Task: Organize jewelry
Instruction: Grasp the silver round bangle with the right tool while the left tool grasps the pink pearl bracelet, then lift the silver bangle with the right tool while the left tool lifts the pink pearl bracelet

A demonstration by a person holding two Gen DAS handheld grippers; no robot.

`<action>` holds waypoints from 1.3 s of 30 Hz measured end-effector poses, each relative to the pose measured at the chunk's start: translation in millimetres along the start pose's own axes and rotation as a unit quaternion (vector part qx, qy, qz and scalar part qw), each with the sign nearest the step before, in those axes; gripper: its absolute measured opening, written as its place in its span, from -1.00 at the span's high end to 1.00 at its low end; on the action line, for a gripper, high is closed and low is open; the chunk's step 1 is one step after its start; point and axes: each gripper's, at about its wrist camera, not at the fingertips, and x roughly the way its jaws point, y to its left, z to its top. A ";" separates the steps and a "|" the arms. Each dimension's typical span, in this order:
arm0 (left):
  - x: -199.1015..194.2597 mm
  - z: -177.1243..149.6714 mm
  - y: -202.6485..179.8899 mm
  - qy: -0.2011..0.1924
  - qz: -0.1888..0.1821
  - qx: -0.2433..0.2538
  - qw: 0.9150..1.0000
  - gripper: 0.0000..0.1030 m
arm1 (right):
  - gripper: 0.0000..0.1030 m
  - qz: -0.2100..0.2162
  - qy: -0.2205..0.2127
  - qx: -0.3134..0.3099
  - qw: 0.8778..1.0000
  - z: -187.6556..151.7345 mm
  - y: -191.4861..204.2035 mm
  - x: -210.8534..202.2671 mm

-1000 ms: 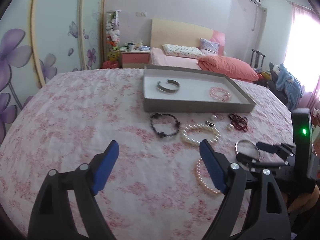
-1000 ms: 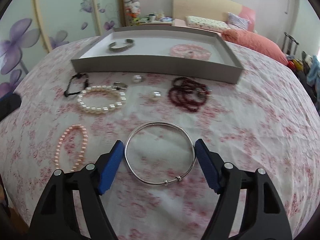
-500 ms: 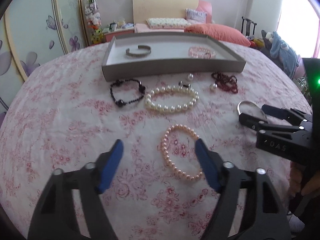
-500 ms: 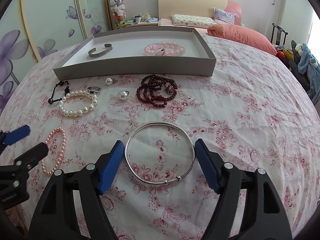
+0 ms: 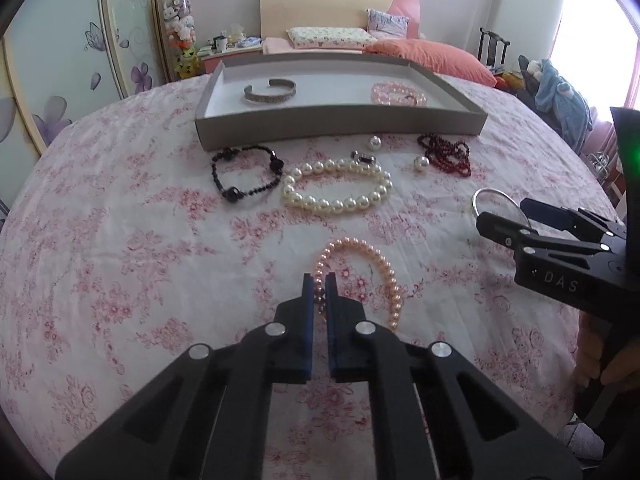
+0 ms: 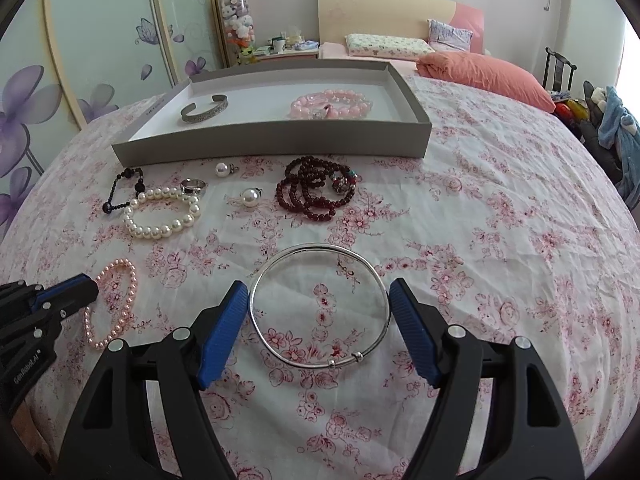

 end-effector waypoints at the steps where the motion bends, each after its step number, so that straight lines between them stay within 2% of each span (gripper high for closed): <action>1: -2.2 1.0 1.1 -0.004 -0.001 -0.001 1.000 0.87 | -0.41 0.000 -0.005 -0.002 1.000 0.6 0.7 -1.9; 11: -35.5 12.0 8.0 -0.070 -0.024 -0.010 0.997 0.87 | -0.41 0.020 -0.034 -0.002 0.999 2.6 4.3 -17.0; 18: -50.6 17.8 7.9 -0.102 -0.033 -0.012 0.994 0.87 | -0.41 0.030 -0.052 -0.005 0.998 2.6 9.4 -26.1; 39: -56.2 23.5 10.3 -0.117 -0.033 -0.020 0.992 0.87 | -0.41 0.041 -0.082 0.005 0.996 6.9 9.2 -41.7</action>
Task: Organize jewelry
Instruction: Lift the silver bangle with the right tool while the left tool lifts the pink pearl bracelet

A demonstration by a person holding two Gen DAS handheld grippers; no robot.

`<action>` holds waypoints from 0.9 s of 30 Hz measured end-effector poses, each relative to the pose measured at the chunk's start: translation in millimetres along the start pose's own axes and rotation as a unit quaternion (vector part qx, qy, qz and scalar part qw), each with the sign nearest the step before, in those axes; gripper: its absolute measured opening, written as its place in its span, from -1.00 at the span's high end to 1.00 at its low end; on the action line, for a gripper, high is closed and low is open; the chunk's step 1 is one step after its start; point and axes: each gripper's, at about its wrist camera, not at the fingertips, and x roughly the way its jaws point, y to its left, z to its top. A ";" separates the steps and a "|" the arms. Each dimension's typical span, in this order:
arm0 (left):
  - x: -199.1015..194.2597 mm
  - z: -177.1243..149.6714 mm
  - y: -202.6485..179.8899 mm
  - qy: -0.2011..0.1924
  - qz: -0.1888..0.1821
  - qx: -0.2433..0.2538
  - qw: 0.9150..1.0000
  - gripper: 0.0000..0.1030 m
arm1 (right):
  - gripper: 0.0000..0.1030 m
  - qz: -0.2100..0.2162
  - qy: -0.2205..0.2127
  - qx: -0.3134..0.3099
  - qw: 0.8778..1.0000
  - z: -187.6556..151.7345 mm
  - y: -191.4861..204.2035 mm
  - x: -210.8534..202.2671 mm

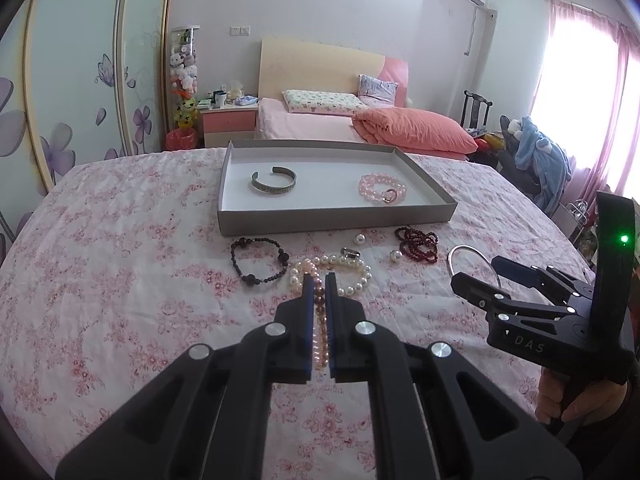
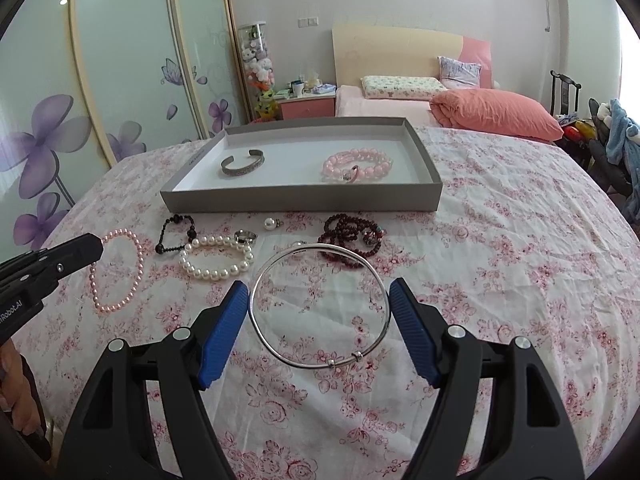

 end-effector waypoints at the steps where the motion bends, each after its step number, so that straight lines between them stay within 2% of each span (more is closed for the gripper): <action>1: -0.2 0.7 -0.2 -0.001 0.000 0.000 1.000 0.87 | -0.41 0.000 -0.002 0.001 1.000 0.6 -0.6 -0.9; 18: -0.9 9.5 -1.2 -0.012 0.000 -0.002 1.000 0.87 | -0.41 -0.001 -0.036 0.005 0.999 11.6 -2.4 -13.3; 22: -0.9 17.0 -0.7 -0.022 0.004 -0.002 1.000 0.87 | -0.41 -0.003 -0.060 0.005 0.998 18.4 -2.3 -23.4; 27: -3.9 34.0 2.7 -0.047 0.013 -0.008 0.999 0.87 | -0.41 -0.009 -0.110 -0.005 0.994 33.1 0.9 -39.8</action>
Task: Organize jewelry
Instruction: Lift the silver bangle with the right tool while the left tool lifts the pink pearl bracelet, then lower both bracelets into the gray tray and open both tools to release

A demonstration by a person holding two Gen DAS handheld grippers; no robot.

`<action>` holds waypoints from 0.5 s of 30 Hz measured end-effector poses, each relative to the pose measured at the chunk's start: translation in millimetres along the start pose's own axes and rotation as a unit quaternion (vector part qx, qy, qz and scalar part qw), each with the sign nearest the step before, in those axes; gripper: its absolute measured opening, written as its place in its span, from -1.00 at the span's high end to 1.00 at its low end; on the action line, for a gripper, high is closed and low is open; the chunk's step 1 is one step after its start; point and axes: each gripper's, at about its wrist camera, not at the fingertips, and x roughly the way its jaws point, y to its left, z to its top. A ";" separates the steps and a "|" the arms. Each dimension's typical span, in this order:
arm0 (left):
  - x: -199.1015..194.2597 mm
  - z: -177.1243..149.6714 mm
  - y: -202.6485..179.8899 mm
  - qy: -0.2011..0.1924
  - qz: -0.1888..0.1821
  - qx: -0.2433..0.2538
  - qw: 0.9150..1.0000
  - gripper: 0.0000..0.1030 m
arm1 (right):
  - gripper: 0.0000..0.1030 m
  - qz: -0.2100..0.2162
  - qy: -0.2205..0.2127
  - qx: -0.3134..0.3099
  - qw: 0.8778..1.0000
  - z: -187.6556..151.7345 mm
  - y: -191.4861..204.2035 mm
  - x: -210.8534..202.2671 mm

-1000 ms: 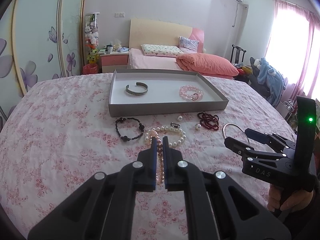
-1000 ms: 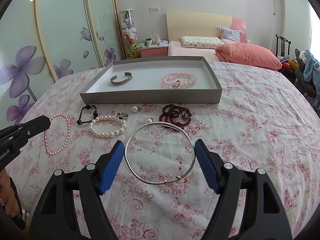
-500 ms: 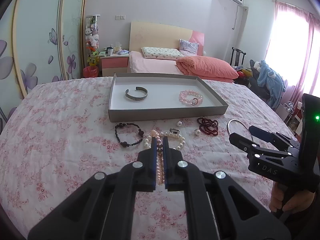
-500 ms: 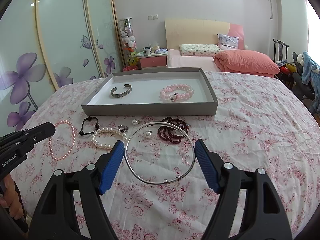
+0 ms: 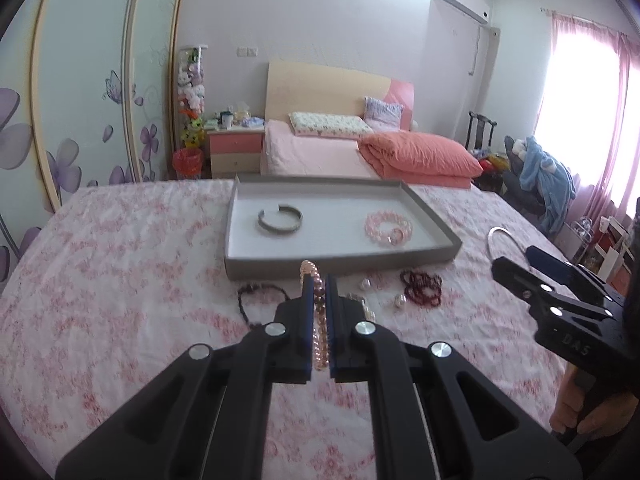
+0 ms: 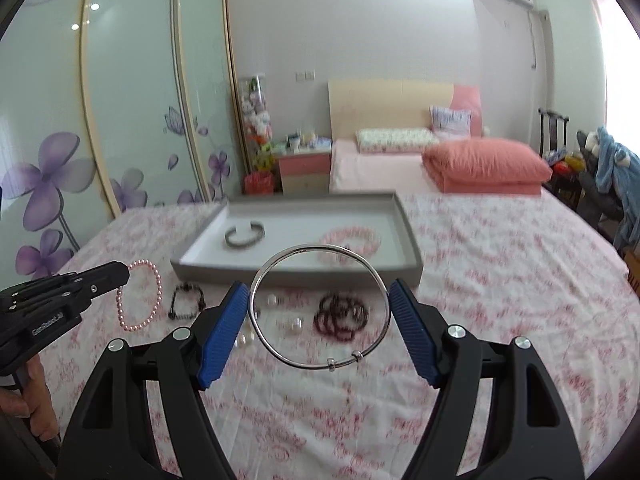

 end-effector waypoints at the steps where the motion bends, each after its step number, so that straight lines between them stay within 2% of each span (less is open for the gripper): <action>1: 0.0 4.6 0.6 -0.006 0.002 -0.001 1.000 0.87 | -0.41 -0.001 -0.009 -0.001 1.000 3.9 0.6 -1.1; 7: 3.4 29.7 2.6 -0.033 0.010 -0.004 0.999 0.87 | -0.41 -0.005 -0.053 -0.002 0.999 23.8 1.0 0.0; 15: 23.4 56.0 -1.1 -0.045 0.013 -0.008 0.999 0.87 | -0.41 -0.010 -0.090 -0.002 0.996 48.1 -2.4 10.9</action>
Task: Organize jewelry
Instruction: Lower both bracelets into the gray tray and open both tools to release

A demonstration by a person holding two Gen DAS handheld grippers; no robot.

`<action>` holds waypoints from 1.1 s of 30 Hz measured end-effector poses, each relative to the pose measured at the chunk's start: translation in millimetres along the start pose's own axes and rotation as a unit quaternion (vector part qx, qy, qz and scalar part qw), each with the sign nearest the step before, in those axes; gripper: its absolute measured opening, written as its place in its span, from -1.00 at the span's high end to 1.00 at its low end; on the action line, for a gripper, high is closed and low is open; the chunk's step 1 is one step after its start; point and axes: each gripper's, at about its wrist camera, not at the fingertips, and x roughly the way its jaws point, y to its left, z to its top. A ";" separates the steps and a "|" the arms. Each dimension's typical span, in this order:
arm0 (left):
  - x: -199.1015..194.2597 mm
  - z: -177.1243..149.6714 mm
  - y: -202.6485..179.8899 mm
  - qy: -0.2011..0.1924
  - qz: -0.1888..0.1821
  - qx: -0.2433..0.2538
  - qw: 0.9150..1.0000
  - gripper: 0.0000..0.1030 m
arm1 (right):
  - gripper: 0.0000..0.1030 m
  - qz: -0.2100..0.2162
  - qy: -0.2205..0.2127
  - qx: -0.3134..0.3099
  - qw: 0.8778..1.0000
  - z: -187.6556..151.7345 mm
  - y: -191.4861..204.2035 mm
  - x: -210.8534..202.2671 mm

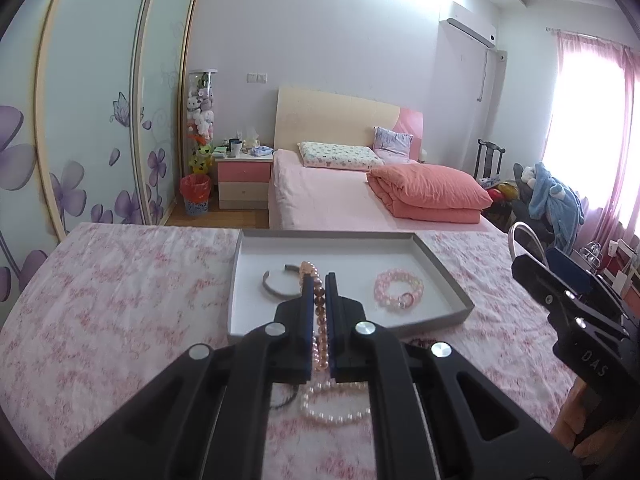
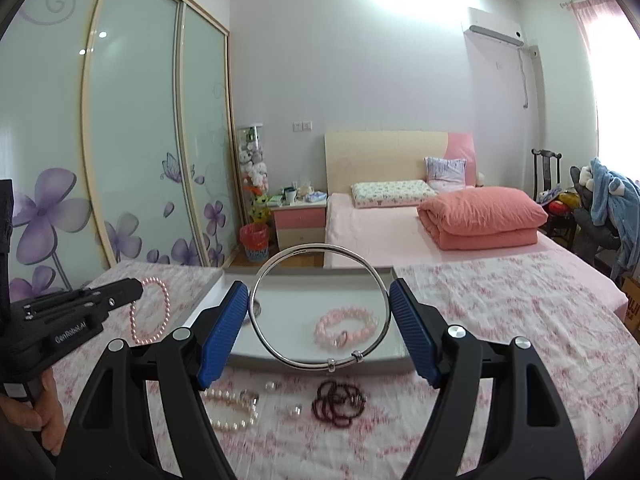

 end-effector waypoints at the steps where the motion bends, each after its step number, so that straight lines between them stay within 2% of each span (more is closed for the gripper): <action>1: 4.3 2.4 -0.6 0.000 0.000 0.001 1.000 0.87 | -0.41 -0.001 -0.004 0.000 1.000 2.6 -0.7 2.7; 10: 49.5 17.0 -0.7 0.013 0.004 0.003 1.000 0.87 | -0.42 -0.004 -0.003 0.007 1.000 8.7 -7.5 38.1; 17: 90.8 24.1 7.9 0.031 0.009 -0.004 0.999 0.87 | -0.42 -0.014 0.025 0.014 0.999 4.1 -17.1 82.3; 25: 128.7 23.5 12.0 0.044 0.013 -0.006 0.999 0.87 | -0.42 -0.014 0.061 0.009 0.998 -7.2 -7.3 127.0; 33: 157.5 19.9 19.8 0.064 0.015 -0.009 0.998 0.87 | -0.42 -0.014 0.103 0.019 0.994 -19.3 -7.0 153.4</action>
